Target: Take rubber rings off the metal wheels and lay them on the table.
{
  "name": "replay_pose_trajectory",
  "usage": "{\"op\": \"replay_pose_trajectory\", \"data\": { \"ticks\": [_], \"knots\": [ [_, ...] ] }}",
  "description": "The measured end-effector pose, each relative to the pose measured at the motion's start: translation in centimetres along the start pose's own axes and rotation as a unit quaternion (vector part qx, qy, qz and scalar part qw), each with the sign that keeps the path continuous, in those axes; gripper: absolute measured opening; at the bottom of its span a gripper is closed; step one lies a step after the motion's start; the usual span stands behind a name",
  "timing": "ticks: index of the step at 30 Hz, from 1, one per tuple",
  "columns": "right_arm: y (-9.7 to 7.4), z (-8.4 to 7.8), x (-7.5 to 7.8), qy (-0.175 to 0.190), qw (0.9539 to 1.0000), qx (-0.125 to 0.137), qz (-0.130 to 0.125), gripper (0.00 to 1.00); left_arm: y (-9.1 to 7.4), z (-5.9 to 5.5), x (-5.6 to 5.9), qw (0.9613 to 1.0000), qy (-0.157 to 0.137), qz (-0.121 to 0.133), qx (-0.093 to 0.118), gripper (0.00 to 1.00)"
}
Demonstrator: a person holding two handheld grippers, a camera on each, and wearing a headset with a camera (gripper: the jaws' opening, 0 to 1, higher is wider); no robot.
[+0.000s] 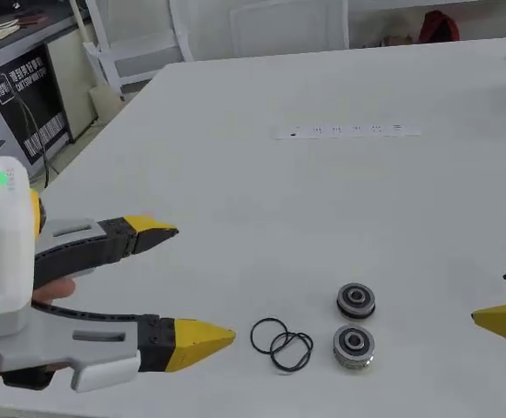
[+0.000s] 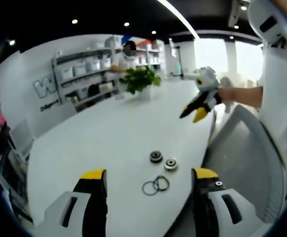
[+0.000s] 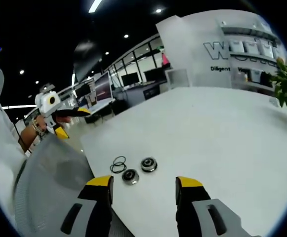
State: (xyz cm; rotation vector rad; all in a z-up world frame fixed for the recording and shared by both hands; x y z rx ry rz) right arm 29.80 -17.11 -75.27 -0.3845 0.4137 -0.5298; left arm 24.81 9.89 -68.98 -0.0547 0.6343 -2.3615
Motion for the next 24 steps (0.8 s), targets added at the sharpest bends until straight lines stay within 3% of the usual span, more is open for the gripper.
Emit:
{"op": "replay_pose_trajectory", "data": {
  "ticks": [10,18,24],
  "knots": [
    [0.2,-1.7,1.3,0.008,0.9999,0.001,0.006,0.47,3.3,2.4,0.7,0.9994,0.027,-0.021,0.008,0.69],
    [1.3,-2.0,1.9,0.017,0.9997,0.001,0.018,0.47,5.2,5.2,0.9,0.9974,0.046,-0.037,0.042,0.66],
    [2.3,-1.7,1.4,0.015,0.9994,0.004,0.030,0.45,6.4,5.9,0.8,0.9966,0.053,-0.039,0.049,0.64]
  ]
}}
Point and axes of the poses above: the centre of the closed fingertips' face, and the gripper's own axes: y roughly forward along the fingers, x roughly to its right, z roughly out of its top, the point moved 4 cm from there along -y, roughly backward along the fingers
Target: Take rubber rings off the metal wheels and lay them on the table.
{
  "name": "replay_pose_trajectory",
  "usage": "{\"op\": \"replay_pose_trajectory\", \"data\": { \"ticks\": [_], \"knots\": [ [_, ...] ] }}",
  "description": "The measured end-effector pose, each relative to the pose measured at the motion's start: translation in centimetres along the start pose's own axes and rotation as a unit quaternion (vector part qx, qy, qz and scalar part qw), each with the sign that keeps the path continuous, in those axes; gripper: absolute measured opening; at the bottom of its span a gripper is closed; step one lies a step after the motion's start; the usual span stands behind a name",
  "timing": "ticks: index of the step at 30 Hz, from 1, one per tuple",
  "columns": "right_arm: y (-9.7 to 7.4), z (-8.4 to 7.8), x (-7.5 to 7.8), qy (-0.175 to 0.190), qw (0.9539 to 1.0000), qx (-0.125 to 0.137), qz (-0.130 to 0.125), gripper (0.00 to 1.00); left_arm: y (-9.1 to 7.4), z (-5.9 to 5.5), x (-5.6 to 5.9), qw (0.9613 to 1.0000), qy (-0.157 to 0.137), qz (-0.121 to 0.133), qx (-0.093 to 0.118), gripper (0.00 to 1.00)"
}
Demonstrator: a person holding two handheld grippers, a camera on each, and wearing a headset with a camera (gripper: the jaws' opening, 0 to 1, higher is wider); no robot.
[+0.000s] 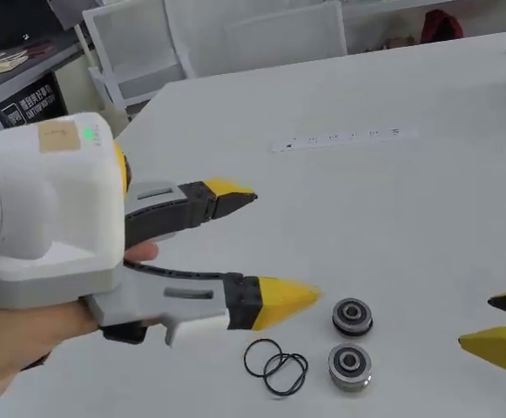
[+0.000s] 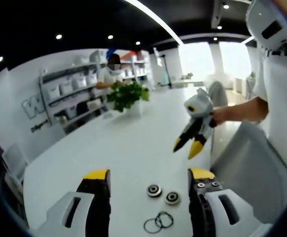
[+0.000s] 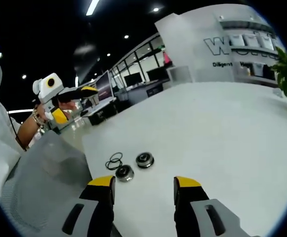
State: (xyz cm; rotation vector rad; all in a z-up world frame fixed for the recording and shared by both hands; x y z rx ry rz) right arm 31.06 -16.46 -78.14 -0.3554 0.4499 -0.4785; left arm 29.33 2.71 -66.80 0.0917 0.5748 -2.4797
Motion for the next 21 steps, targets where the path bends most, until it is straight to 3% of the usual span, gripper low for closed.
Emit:
{"op": "replay_pose_trajectory", "data": {
  "ticks": [3,9,15,21],
  "knots": [
    [0.6,0.1,-0.1,0.004,1.0000,-0.001,0.008,0.45,0.8,-0.2,0.1,0.9998,-0.002,-0.018,0.007,0.61],
    [2.1,0.3,-0.5,-0.002,0.9997,-0.012,0.019,0.43,2.5,-1.3,0.2,0.9992,-0.007,-0.038,-0.009,0.59],
    [3.5,-0.2,-0.7,-0.005,0.9989,-0.034,0.033,0.43,4.4,-2.6,1.0,0.9976,-0.008,-0.064,-0.024,0.58],
    [4.7,-0.3,-0.4,-0.010,0.9980,-0.047,0.041,0.42,6.4,-3.9,0.9,0.9969,-0.015,-0.068,-0.035,0.57]
  ]
}}
Point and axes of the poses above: the centre of the closed fingertips' face, and the gripper's own axes: y roughly forward along the fingers, x roughly to its right, z roughly out of its top, the point moved 4 cm from there along -y, roughly backward along the fingers
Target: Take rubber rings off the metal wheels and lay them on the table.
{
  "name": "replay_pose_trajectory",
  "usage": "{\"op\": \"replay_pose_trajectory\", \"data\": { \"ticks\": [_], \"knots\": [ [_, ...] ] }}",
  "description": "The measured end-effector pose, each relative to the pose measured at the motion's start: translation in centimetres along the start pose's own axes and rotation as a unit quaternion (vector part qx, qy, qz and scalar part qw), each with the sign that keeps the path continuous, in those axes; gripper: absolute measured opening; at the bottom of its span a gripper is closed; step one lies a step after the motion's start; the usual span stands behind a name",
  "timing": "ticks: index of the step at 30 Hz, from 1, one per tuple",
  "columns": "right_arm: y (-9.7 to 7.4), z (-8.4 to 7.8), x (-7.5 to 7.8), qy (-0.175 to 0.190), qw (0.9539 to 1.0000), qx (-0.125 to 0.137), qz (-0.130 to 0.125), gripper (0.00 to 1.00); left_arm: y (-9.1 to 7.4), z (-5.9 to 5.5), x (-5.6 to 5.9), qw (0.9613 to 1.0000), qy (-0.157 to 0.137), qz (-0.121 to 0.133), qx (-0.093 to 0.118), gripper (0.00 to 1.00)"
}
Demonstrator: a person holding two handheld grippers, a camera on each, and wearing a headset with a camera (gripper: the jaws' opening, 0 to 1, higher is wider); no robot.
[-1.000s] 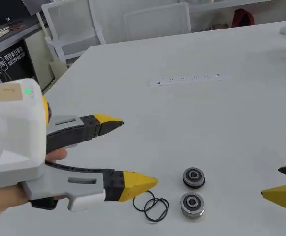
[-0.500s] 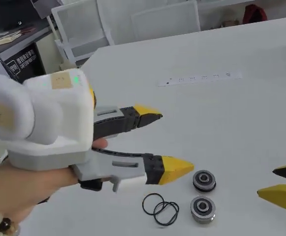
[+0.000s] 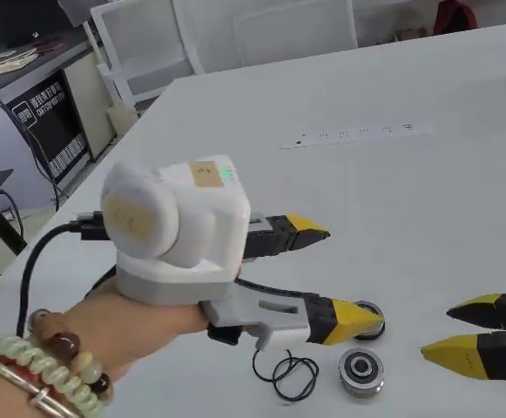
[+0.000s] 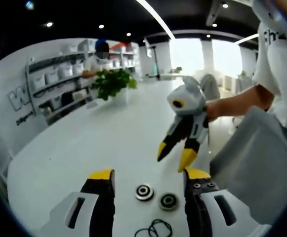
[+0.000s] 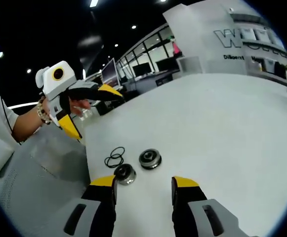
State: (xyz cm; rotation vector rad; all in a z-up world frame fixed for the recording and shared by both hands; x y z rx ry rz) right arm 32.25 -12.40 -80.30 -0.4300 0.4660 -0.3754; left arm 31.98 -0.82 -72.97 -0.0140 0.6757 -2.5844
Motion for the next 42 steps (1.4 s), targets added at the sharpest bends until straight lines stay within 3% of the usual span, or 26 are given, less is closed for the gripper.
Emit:
{"op": "replay_pose_trajectory", "data": {
  "ticks": [4,8,11,17,21,24,30,33,42],
  "knots": [
    [0.6,0.1,0.7,0.002,1.0000,-0.003,0.001,0.40,1.3,-0.7,-0.6,0.9999,-0.013,0.001,-0.003,0.56],
    [1.0,0.2,1.2,0.004,1.0000,-0.003,0.003,0.39,2.5,-1.7,-0.9,0.9997,-0.011,-0.002,-0.021,0.54],
    [1.5,0.3,1.4,0.008,0.9999,-0.003,0.007,0.38,3.3,-2.3,-0.9,0.9992,-0.027,-0.013,-0.025,0.53],
    [2.8,0.0,1.2,0.009,0.9997,-0.011,0.022,0.36,4.8,-3.7,-1.2,0.9982,-0.046,-0.016,-0.035,0.48],
    [3.6,0.2,1.2,0.003,0.9996,-0.011,0.028,0.35,5.4,-5.1,-1.4,0.9976,-0.039,-0.013,-0.055,0.44],
    [4.3,0.0,1.4,-0.015,0.9992,-0.025,0.027,0.33,5.7,-5.8,-1.7,0.9971,-0.037,-0.005,-0.066,0.40],
    [5.2,0.1,1.4,-0.045,0.9979,-0.036,0.030,0.31,5.8,-6.3,-2.1,0.9966,-0.061,0.003,-0.056,0.28],
    [5.5,0.2,1.6,-0.050,0.9976,-0.037,0.031,0.30,6.0,-6.7,-2.2,0.9951,-0.082,0.004,-0.055,0.27],
    [6.4,0.1,1.9,-0.081,0.9947,-0.054,0.034,0.27,6.6,-7.7,-1.6,0.9947,-0.080,-0.006,-0.064,0.21]
  ]
}}
Point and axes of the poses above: the centre of the closed fingertips' face, and the gripper's own axes: y roughly forward along the fingers, x roughly to its right, z roughly out of its top, the point moved 4 cm from there along -y, roughly backward along the fingers
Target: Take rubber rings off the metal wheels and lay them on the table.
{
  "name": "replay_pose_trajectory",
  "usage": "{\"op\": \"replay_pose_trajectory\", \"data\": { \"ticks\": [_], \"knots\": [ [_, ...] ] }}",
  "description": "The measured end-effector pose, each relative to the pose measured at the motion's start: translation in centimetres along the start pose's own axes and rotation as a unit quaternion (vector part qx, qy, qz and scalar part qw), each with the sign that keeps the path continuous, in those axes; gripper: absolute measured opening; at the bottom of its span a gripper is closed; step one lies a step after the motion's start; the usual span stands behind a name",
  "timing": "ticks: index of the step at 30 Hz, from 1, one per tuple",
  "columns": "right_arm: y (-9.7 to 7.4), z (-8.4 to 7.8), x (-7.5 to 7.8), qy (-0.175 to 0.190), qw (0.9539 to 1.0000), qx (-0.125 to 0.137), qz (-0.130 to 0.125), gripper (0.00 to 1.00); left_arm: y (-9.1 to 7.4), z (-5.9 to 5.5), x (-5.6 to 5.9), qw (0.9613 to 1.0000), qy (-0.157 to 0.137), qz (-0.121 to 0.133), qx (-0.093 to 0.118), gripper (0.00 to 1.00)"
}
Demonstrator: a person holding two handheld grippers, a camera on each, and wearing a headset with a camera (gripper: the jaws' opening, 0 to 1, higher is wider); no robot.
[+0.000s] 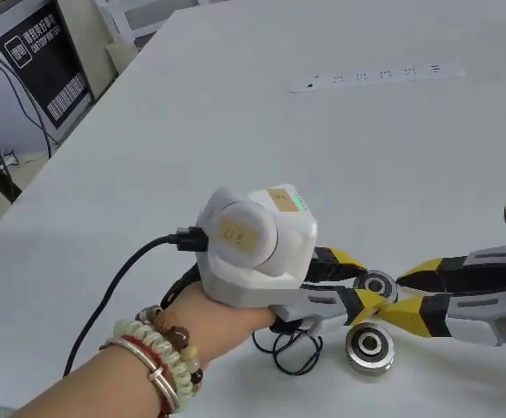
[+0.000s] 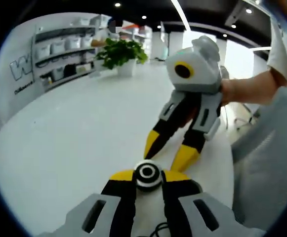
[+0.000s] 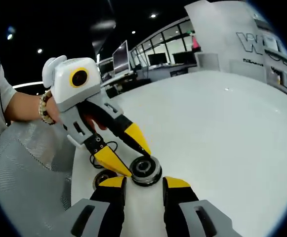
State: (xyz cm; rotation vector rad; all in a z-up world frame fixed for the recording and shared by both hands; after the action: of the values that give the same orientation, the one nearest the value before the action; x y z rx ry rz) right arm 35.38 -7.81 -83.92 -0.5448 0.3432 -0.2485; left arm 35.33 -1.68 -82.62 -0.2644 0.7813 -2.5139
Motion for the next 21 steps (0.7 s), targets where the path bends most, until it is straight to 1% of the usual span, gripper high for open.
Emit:
{"op": "replay_pose_trajectory", "data": {
  "ticks": [1,2,3,5,7,8,9,10,11,12,14,18,21],
  "knots": [
    [0.08,-0.05,0.00,-0.002,1.0000,-0.002,0.000,0.28,0.03,0.11,0.02,1.0000,-0.005,-0.003,0.005,0.22],
    [0.10,0.07,0.02,-0.011,0.9999,0.000,0.002,0.27,0.04,0.10,-0.05,0.9999,-0.010,-0.003,0.005,0.21],
    [0.08,0.05,0.01,-0.008,1.0000,-0.001,0.001,0.27,0.04,0.14,-0.10,0.9999,-0.012,-0.002,0.007,0.20],
    [0.12,0.16,0.05,-0.010,1.0000,0.001,0.001,0.27,0.03,0.16,-0.16,0.9999,-0.013,0.000,0.008,0.19],
    [0.14,0.19,0.16,-0.015,0.9999,0.001,-0.002,0.24,0.02,0.14,-0.29,0.9999,-0.013,0.004,0.010,0.17],
    [0.15,0.14,0.08,-0.019,0.9998,0.001,0.001,0.23,0.00,0.12,-0.35,0.9999,-0.013,0.006,0.010,0.16],
    [0.15,0.05,0.03,-0.021,0.9998,-0.001,0.000,0.23,-0.02,0.11,-0.28,0.9998,-0.015,0.003,0.011,0.15],
    [0.14,-0.02,0.06,-0.033,0.9995,0.000,-0.002,0.23,0.07,-0.02,-0.16,0.9999,-0.016,-0.001,0.007,0.14],
    [0.19,-0.08,0.06,-0.044,0.9990,0.001,-0.004,0.22,0.04,0.24,-0.25,0.9998,-0.005,0.003,0.019,0.14],
    [0.14,-0.17,0.04,-0.047,0.9989,-0.001,-0.005,0.22,-0.16,-0.06,0.00,0.9999,-0.004,0.005,0.012,0.14],
    [-0.02,-0.27,0.04,-0.050,0.9987,-0.004,-0.006,0.20,-0.17,-0.04,0.02,0.9999,-0.002,0.007,0.012,0.14],
    [-0.31,-0.59,0.20,-0.059,0.9981,-0.011,-0.012,0.12,-0.31,-0.12,0.00,0.9998,-0.003,0.010,0.014,0.14],
    [-0.53,-0.68,0.21,-0.060,0.9981,-0.006,-0.013,0.04,-0.34,-0.14,0.01,0.9999,-0.004,0.010,0.013,0.14]
  ]
}}
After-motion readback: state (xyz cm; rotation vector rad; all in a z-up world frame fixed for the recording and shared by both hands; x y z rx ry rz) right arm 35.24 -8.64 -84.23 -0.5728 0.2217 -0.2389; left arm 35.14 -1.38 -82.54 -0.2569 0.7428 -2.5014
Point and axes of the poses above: the centre of the closed fingertips' face, and the gripper's own axes: y roughly forward along the fingers, x roughly to its right, z roughly out of its top, the point moved 4 cm from there along -y, roughly backward along the fingers
